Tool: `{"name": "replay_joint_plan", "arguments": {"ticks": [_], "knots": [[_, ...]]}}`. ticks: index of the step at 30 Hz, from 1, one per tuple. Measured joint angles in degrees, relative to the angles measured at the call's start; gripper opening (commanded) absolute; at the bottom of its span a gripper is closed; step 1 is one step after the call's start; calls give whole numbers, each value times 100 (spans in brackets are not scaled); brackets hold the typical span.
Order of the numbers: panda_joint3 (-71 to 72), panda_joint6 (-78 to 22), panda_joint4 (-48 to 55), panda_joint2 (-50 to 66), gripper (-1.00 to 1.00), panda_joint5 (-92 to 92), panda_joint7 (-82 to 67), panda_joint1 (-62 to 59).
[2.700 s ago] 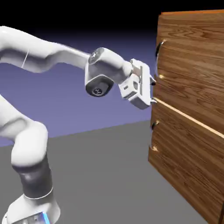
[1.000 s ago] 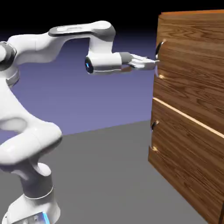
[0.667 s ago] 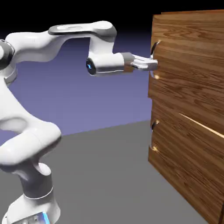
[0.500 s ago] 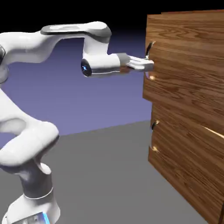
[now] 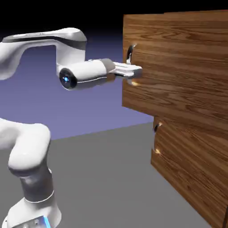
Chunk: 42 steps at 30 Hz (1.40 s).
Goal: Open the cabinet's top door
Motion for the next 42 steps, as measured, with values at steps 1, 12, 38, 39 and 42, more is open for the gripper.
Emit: {"name": "replay_joint_plan", "arguments": {"ticks": [1,12,38,39,42], "knots": [[-185,-143,-89,-124,-100,-247,99,35],[-2404,-2096,-468,-972,-100,-2866,806,-109],[-7528,-7098,3270,453,-100,-6713,829,2367],[-7676,-7253,3478,472,-100,-6780,852,2565],[-8088,-7697,4101,489,-100,-6956,941,3163]]}}
